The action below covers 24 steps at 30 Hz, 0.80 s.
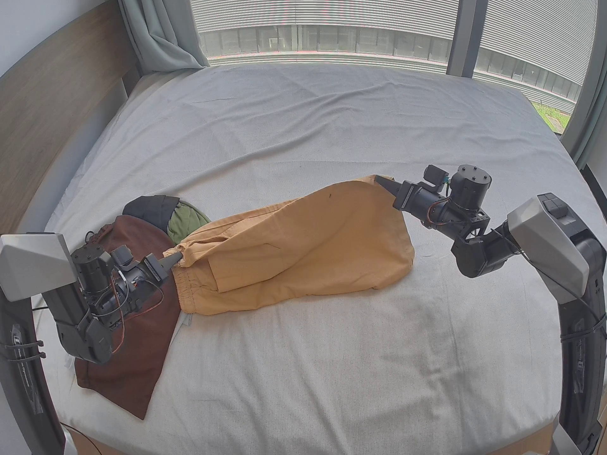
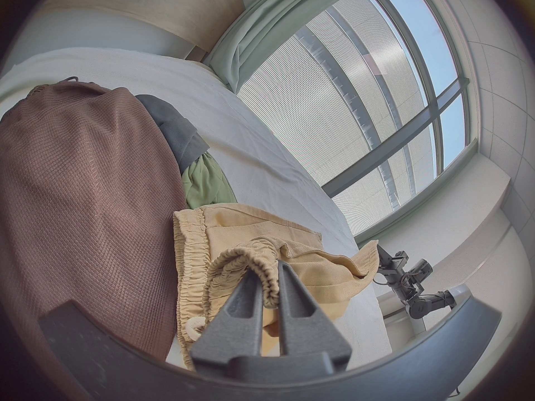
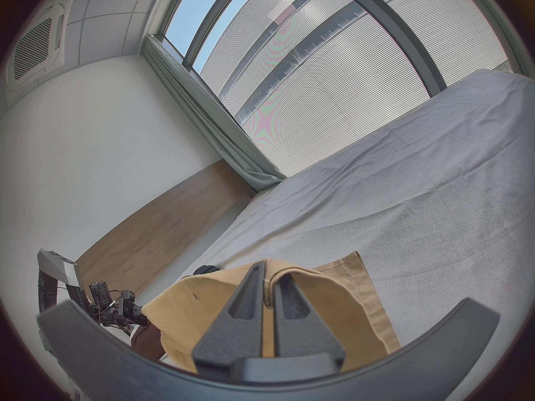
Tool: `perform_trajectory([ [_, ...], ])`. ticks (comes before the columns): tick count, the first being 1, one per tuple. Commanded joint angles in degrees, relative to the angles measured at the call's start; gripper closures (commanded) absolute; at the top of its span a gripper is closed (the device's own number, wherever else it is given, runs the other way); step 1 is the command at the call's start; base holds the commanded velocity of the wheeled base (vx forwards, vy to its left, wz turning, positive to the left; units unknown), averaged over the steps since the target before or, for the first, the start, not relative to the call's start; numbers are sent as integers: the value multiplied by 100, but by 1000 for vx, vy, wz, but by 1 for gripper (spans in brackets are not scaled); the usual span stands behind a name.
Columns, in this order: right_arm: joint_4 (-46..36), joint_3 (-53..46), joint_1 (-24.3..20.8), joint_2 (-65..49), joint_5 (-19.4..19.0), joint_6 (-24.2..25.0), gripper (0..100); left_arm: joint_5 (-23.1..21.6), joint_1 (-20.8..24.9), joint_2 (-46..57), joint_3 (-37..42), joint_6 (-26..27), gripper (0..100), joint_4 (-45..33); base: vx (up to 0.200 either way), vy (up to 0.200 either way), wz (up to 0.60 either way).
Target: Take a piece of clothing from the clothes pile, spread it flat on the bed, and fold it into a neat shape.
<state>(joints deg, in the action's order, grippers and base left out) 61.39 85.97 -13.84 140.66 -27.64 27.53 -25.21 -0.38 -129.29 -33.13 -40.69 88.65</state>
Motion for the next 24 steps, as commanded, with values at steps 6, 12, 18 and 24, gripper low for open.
perform_trajectory([
  [6,-163,843,4,674,13,-2,100,183,-41,-219,-281,-123,100,3,0,0,0],
  [12,-207,1098,21,850,30,-2,100,192,-41,-316,-343,-106,100,3,0,0,0],
  [18,-242,1308,21,964,48,-2,0,236,-50,-316,-396,-114,0,3,0,0,0],
  [24,-303,1475,21,1043,118,-10,0,517,-191,-377,-677,-114,0,3,0,0,0],
])
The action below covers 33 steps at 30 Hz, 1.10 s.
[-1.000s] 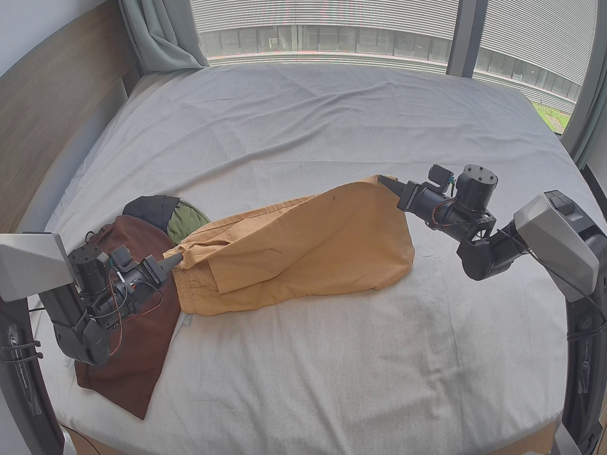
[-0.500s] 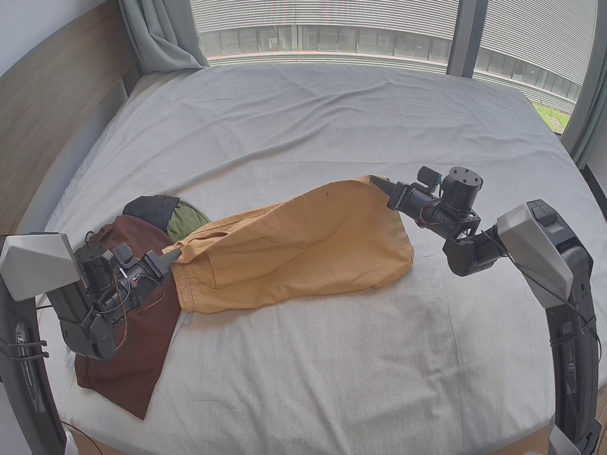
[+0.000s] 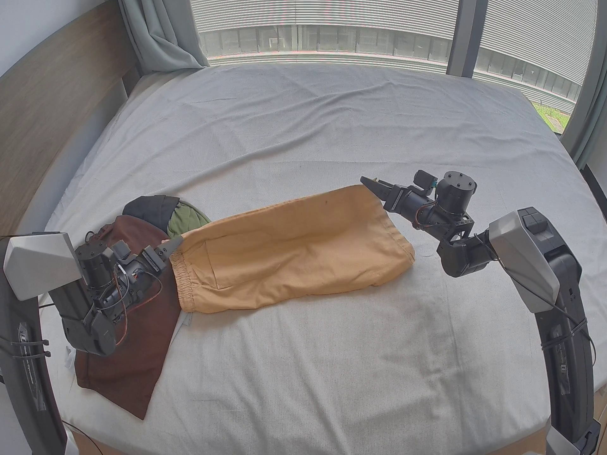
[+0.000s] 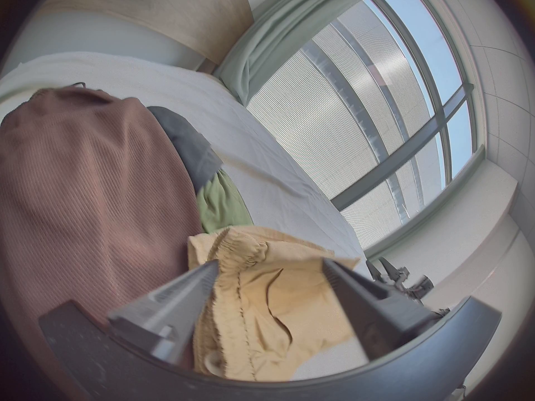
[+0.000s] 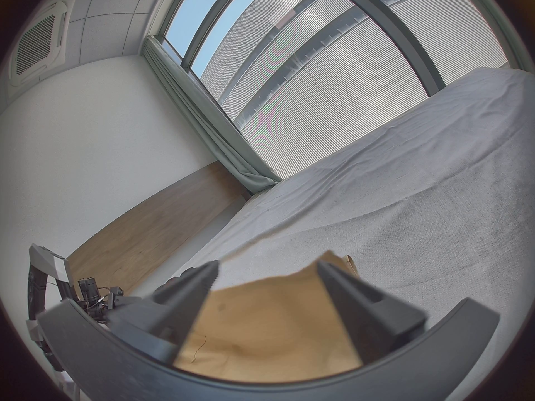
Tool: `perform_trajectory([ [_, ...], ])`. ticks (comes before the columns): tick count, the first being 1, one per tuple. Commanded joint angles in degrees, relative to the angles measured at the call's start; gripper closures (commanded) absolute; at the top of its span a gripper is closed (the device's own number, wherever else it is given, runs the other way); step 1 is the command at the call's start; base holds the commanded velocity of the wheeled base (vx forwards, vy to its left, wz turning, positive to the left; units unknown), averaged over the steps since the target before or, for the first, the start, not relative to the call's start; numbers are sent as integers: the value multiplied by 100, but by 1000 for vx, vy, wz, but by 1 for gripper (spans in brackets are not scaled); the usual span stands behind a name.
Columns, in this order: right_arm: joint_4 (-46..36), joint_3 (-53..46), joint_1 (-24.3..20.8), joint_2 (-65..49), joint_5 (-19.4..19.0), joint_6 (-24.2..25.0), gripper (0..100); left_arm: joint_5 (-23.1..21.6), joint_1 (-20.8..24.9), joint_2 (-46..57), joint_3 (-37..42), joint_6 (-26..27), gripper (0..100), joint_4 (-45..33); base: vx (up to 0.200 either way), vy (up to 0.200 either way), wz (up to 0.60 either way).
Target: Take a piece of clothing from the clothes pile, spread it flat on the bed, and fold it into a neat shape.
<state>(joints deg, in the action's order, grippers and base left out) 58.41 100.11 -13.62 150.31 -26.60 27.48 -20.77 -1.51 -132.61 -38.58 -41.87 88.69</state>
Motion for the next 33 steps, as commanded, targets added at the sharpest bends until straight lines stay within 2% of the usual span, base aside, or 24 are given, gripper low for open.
perform_trajectory([
  [1,4,26,-1,33,14,-6,0,126,-86,-37,-167,-5,0,0,0,0,0],
  [5,31,-88,-18,-107,23,-14,0,152,-130,25,-176,-5,0,0,0,0,0],
  [12,92,-1134,-62,-714,23,-32,0,100,-130,315,-26,-31,0,0,0,0,0],
  [16,224,-2039,-71,-1135,234,21,0,65,-69,534,176,-22,0,0,0,0,0],
  [18,409,-2540,-89,-1250,384,21,0,-23,11,657,264,-5,0,0,0,0,0],
  [21,866,-3226,-132,-1373,401,38,0,-111,63,816,404,13,0,0,0,0,0],
  [25,1340,-4043,-212,-1575,498,276,0,-155,134,939,527,48,0,0,0,0,0],
  [30,2017,-5063,-308,-1716,551,504,0,-199,204,1018,721,399,0,0,0,0,0],
  [33,2087,-5309,-370,-1707,551,504,0,-225,221,1018,800,672,0,0,0,0,0],
])
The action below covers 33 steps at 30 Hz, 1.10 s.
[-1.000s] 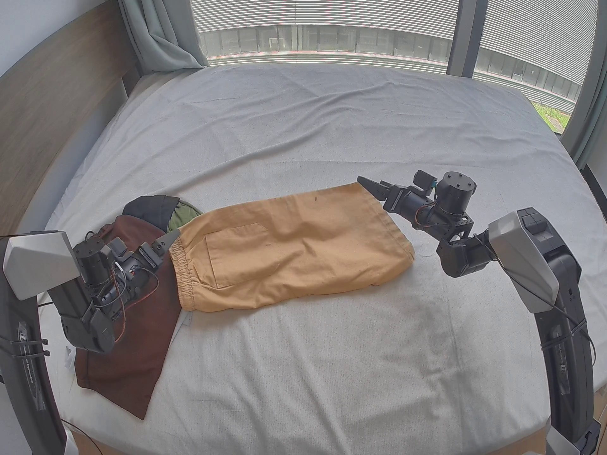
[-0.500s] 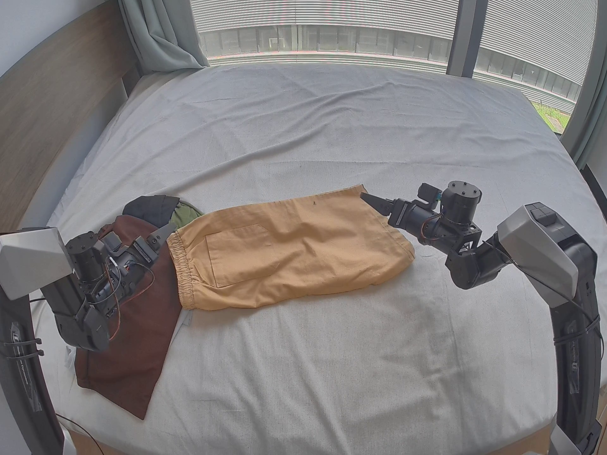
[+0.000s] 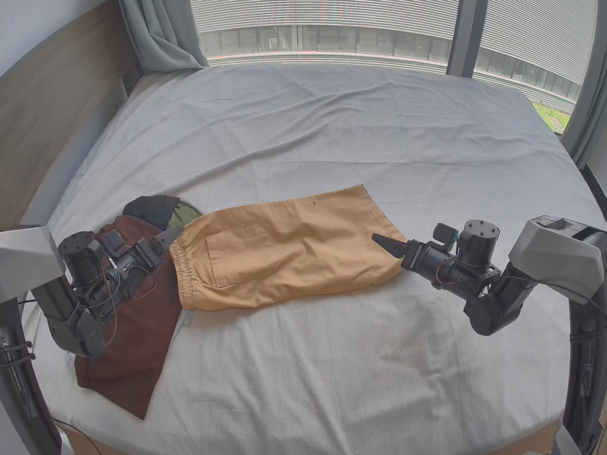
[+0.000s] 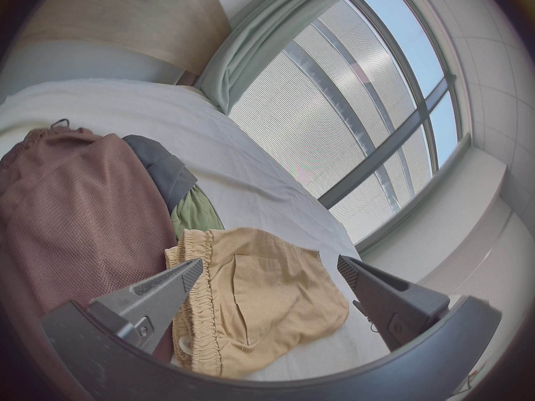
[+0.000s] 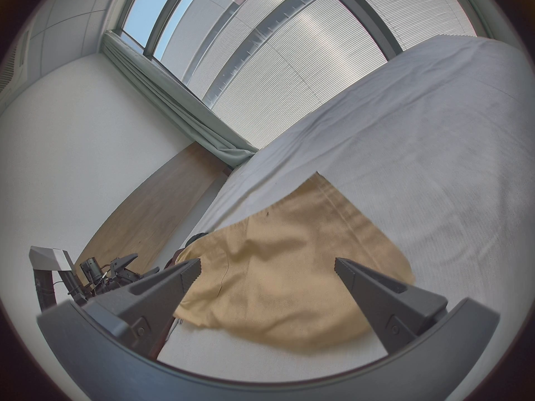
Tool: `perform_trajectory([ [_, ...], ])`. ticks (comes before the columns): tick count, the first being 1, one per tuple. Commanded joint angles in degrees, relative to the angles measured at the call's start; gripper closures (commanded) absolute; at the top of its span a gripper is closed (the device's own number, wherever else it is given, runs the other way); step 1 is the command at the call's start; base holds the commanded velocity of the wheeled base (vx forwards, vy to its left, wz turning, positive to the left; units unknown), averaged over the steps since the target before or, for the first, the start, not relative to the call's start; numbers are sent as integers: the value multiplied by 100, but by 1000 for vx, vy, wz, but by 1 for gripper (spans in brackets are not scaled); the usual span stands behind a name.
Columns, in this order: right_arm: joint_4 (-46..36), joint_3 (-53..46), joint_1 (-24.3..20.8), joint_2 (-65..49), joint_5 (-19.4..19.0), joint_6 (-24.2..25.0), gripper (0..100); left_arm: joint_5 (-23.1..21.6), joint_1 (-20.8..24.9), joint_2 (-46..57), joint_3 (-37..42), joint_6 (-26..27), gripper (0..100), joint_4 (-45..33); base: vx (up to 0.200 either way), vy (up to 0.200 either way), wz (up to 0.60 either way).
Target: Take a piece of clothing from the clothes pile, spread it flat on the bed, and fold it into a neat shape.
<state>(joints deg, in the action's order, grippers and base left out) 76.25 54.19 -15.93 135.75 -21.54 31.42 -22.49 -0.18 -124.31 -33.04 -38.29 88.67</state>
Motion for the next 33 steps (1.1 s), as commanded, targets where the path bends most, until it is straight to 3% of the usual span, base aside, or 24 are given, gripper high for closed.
perform_trajectory([
  [1,259,-725,-138,-251,45,110,0,-45,97,170,254,393,0,1,0,0,0],
  [13,65,-1015,-200,-198,45,110,0,-10,80,188,315,1210,0,1,0,0,0],
  [26,56,-822,-235,364,45,128,0,-1,62,188,324,1263,0,1,0,0,0],
  [33,56,-506,-358,619,71,365,0,-1,62,188,324,1263,0,1,0,0,0],
])
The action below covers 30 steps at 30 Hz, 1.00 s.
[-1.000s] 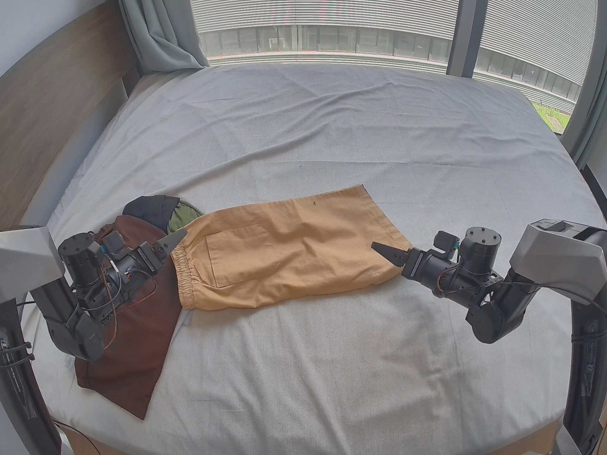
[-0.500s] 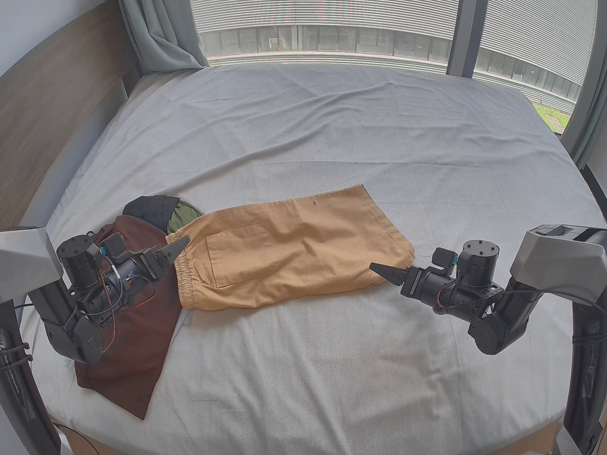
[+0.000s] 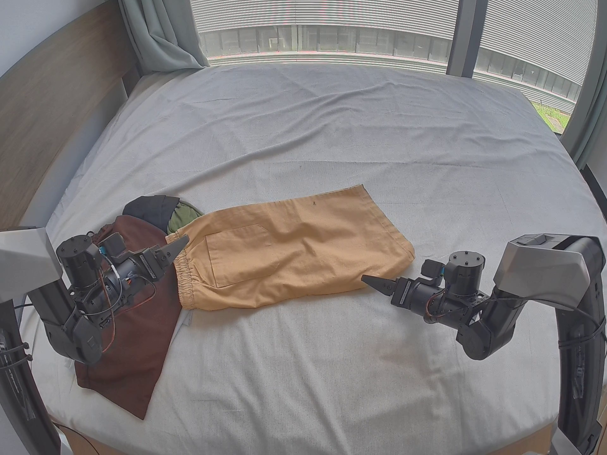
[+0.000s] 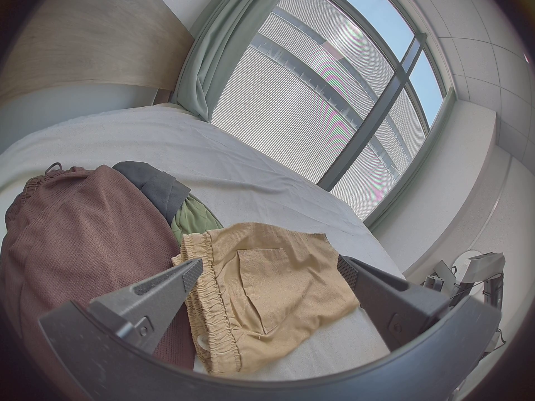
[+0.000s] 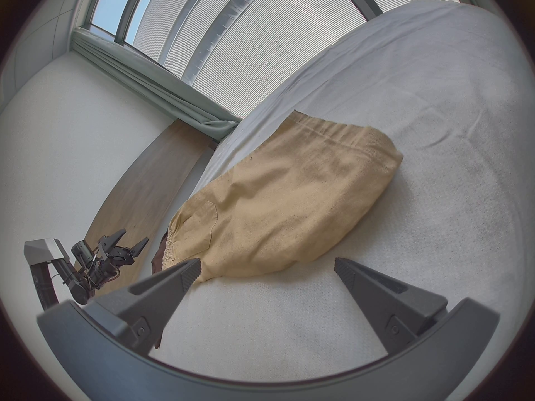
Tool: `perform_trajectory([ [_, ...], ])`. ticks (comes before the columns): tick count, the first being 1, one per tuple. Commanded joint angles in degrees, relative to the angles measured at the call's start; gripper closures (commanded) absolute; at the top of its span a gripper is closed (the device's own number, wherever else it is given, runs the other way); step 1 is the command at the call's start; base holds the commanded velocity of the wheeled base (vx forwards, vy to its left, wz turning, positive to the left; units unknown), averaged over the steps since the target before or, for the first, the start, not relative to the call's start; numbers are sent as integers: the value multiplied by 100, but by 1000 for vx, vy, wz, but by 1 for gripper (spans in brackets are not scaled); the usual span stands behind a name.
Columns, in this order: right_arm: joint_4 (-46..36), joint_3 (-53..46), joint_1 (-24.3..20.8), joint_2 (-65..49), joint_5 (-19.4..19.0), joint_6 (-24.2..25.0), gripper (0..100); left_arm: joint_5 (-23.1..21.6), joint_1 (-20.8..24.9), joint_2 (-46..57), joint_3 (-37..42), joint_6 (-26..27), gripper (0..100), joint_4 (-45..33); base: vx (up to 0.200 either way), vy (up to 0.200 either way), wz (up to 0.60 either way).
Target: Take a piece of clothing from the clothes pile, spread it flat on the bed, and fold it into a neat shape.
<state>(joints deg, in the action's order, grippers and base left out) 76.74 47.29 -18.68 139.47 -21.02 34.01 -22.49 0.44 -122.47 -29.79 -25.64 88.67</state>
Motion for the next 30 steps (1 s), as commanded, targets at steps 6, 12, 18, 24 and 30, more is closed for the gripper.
perform_trajectory([
  [6,16,290,-171,326,89,176,0,-1,-9,4,9,-3,0,1,0,0,0],
  [12,16,413,-224,379,89,352,0,-1,0,4,-9,-3,0,1,0,0,0],
  [18,16,562,-312,493,98,475,0,-1,-9,4,-18,-3,0,1,0,0,0],
  [24,16,747,-374,590,98,615,0,-1,-9,12,-18,-12,0,1,0,0,0],
  [30,8,958,-479,625,98,835,0,-1,-9,4,-26,-20,0,1,0,0,0],
])
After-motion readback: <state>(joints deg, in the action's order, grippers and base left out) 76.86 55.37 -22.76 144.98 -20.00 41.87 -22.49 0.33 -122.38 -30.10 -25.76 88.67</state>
